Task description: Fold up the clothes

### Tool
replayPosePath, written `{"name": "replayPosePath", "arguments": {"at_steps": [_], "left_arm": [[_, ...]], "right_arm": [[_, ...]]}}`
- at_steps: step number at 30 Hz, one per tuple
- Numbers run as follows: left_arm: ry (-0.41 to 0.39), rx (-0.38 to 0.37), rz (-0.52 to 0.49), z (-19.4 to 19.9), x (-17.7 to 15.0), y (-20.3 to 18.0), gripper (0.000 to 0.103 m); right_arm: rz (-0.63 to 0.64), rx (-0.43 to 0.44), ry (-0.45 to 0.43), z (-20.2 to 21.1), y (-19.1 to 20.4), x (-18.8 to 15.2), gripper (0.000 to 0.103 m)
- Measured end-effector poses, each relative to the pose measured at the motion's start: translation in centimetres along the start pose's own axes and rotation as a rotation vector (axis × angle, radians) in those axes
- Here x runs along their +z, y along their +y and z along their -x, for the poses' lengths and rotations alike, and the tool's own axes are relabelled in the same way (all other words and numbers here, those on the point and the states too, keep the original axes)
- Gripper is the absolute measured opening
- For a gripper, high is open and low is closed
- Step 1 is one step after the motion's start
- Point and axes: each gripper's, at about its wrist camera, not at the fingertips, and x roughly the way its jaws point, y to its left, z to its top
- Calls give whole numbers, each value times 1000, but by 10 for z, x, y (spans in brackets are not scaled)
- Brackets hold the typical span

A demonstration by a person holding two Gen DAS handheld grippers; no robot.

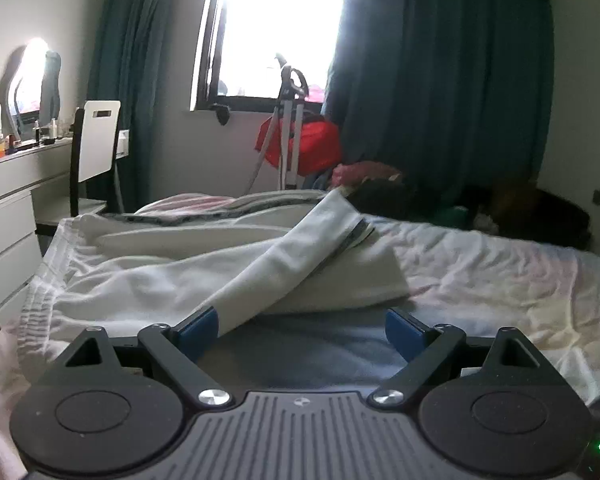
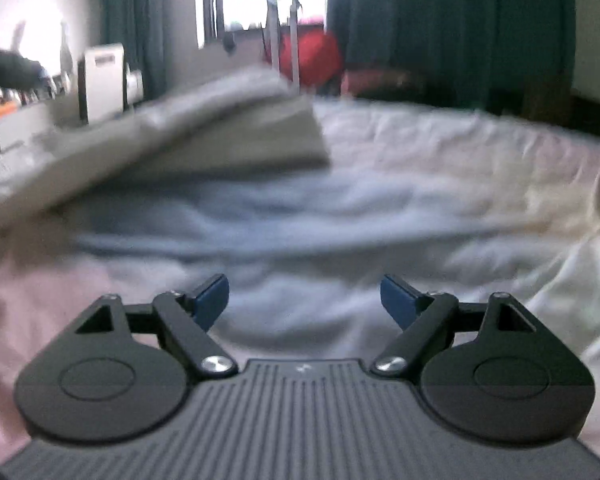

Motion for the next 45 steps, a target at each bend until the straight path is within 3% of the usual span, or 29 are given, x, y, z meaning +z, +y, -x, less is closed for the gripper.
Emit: {"name": "replayPosePath", "arguments": {"at_steps": [3, 16, 28, 45], "left_arm": [[14, 2, 10, -6, -7, 6, 92], [13, -16, 30, -7, -19, 9, 92], [5, -19, 20, 7, -19, 8, 93], [14, -59, 23, 20, -16, 1, 93]], "right_arm": [[18, -13, 6, -6, 3, -5, 92], [-14, -18, -1, -4, -1, -10, 92], [-163, 92, 2, -4, -26, -12, 92], [-174, 99, 4, -6, -28, -10, 92]]}}
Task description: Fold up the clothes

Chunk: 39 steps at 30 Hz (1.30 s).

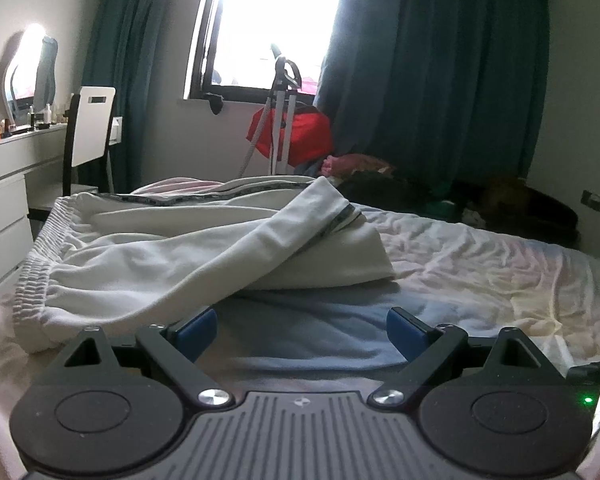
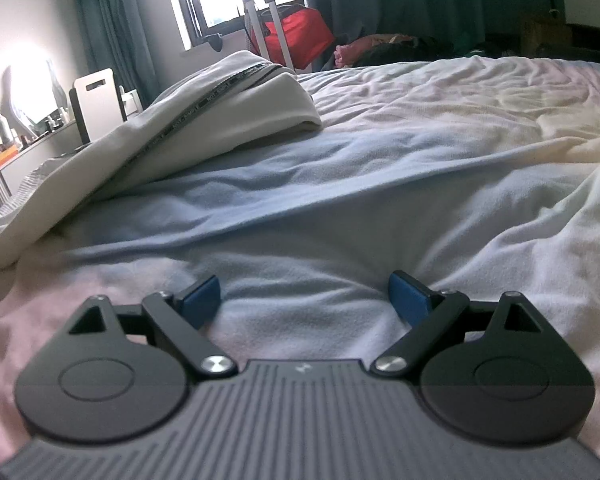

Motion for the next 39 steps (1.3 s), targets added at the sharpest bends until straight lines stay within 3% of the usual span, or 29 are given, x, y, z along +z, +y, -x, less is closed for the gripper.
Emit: {"name": "replayPosePath", "arguments": {"at_steps": [31, 39], "left_arm": [[-4, 25, -36, 3, -3, -5, 94], [-47, 66, -48, 11, 0, 2, 94]], "right_arm": [[-9, 5, 0, 1, 0, -1, 92], [-10, 4, 0, 1, 0, 0, 92]]}}
